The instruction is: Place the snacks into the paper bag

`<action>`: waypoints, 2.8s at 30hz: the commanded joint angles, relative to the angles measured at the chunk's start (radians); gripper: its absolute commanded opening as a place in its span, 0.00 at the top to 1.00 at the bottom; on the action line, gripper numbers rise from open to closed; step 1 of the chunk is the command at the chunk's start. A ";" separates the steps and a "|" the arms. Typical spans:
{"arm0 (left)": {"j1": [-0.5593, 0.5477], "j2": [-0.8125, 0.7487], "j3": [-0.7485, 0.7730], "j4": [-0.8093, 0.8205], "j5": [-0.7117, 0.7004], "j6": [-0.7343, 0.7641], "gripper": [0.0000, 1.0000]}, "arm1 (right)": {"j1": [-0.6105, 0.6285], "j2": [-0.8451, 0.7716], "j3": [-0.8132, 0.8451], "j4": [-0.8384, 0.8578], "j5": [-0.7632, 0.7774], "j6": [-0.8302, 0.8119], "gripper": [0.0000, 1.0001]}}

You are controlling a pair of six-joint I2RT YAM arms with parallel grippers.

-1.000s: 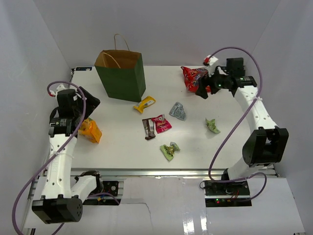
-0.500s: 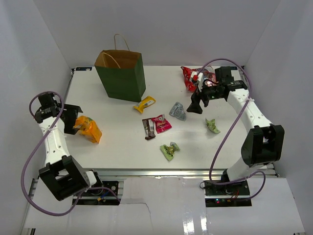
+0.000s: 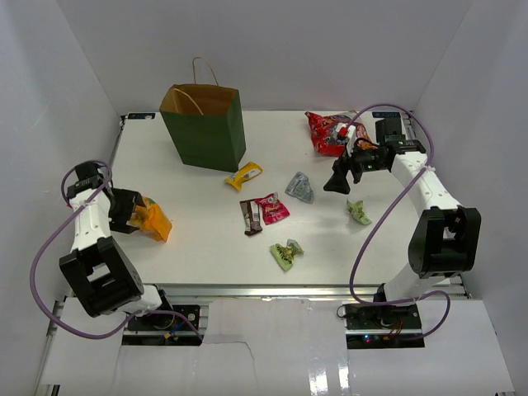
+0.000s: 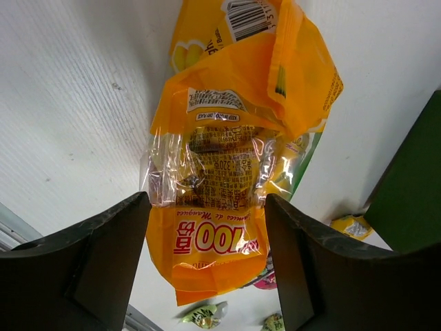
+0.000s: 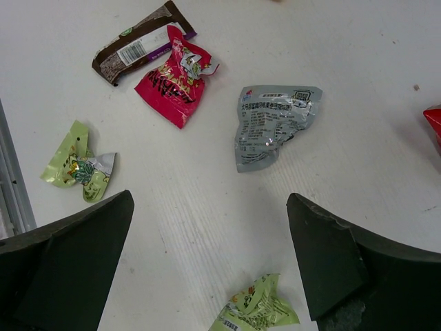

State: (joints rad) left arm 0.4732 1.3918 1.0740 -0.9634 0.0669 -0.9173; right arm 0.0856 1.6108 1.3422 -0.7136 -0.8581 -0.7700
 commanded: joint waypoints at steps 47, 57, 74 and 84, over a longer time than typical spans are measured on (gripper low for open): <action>-0.001 -0.301 0.043 0.639 0.525 -0.218 1.00 | -0.018 0.009 0.041 0.020 -0.061 0.052 0.01; -0.056 -0.220 0.222 0.822 0.571 -0.391 1.00 | -0.018 0.011 0.055 0.022 -0.065 0.061 0.01; -0.343 0.295 0.978 0.890 0.392 -0.485 1.00 | -0.018 0.001 0.048 0.025 -0.062 0.071 0.00; -0.433 0.538 1.136 0.956 0.346 -0.535 1.00 | -0.020 -0.008 0.015 0.031 -0.067 0.075 0.00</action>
State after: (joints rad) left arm 0.0505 1.9526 2.1563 -0.1085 0.4416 -1.4155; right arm 0.0711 1.6268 1.3632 -0.7013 -0.8944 -0.7048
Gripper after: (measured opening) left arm 0.174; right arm 0.998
